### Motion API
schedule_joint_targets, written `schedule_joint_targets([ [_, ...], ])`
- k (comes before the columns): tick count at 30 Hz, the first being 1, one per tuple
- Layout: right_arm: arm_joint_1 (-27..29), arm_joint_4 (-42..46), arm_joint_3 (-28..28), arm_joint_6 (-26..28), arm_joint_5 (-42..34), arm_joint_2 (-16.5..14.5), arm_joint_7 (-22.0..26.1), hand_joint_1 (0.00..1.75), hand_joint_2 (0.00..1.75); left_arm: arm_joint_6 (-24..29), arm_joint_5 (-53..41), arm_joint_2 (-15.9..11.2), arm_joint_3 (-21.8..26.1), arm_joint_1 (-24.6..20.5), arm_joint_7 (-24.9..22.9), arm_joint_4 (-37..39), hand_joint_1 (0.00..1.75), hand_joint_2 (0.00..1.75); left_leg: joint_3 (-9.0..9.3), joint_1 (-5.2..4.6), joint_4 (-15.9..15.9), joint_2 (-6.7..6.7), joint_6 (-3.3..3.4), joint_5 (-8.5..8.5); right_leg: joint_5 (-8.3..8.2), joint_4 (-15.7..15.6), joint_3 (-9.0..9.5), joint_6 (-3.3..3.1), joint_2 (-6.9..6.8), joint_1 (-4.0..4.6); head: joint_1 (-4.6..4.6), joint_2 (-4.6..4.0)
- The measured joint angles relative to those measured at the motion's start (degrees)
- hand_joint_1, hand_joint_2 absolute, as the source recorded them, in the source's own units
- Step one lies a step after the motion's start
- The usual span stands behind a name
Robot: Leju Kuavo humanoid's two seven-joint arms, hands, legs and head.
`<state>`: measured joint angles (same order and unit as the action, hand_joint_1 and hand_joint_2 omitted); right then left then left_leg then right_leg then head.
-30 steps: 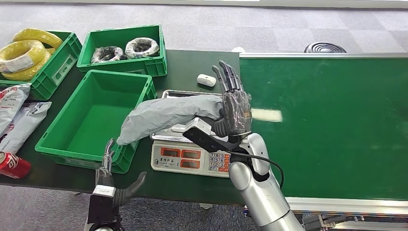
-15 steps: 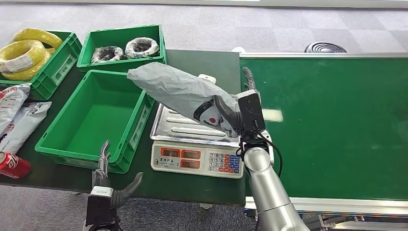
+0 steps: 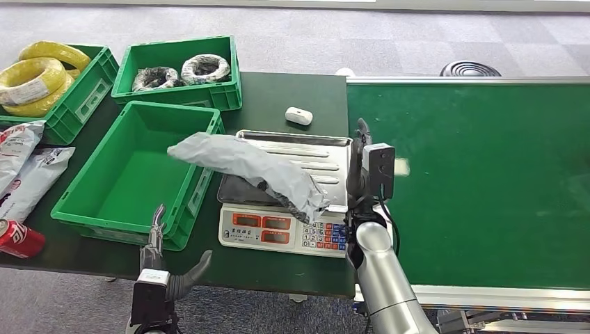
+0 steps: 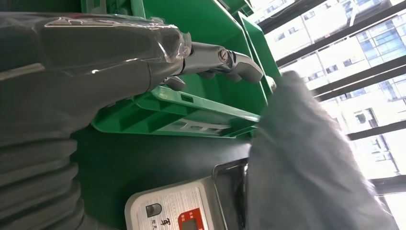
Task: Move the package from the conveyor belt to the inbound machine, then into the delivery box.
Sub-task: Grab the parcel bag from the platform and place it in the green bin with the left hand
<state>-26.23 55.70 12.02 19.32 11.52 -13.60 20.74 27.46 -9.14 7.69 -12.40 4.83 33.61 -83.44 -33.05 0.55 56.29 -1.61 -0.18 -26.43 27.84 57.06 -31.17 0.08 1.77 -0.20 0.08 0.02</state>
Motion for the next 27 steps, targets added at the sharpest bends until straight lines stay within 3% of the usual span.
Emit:
schedule_joint_targets([
  [6, 1.3, 1.1, 0.0, 5.7, 3.2, 0.4, 2.7, 0.0, 0.0, -0.4, -0.5, 0.1, -0.1, 0.1, -0.1, 0.0, 0.0, 1.75, 0.0, 0.0, 0.0, 0.0, 0.0, 0.0, 0.0, 0.0, -0.01, 0.0, -0.01, 0.0, 0.0, 0.01],
  [13, 10.4, 16.6, -3.9, 19.9, 1.7, 0.3, 14.3, 0.0, 0.0, -0.3, -0.7, 0.2, 0.2, 1.0, 0.3, 0.0, 0.0, 1.75, -0.04, 0.0, 0.0, -0.06, 0.0, -0.05, 0.05, 0.0, -0.02, 0.05, -0.05, -0.01, 0.0, 0.01],
  [20, 19.8, 28.8, -14.3, 20.7, 8.2, -1.3, 16.2, 0.0, 0.0, -0.1, 0.3, 0.1, 0.9, 1.5, 1.6, 0.0, 0.0, 1.75, -0.03, -0.01, 0.0, -0.05, 0.0, -0.07, 0.05, 0.0, 0.0, 0.05, -0.05, -0.01, -0.01, 0.01],
  [27, 24.9, 34.9, -22.3, 20.7, 16.5, -3.6, 17.2, 0.0, 0.0, 1.4, 1.3, -0.3, 1.6, 2.0, 3.5, -0.1, 0.0, 1.75, -0.02, 0.0, 0.0, -0.04, 0.0, -0.06, 0.05, 0.0, 0.0, 0.05, -0.04, 0.0, 0.0, 0.01],
])
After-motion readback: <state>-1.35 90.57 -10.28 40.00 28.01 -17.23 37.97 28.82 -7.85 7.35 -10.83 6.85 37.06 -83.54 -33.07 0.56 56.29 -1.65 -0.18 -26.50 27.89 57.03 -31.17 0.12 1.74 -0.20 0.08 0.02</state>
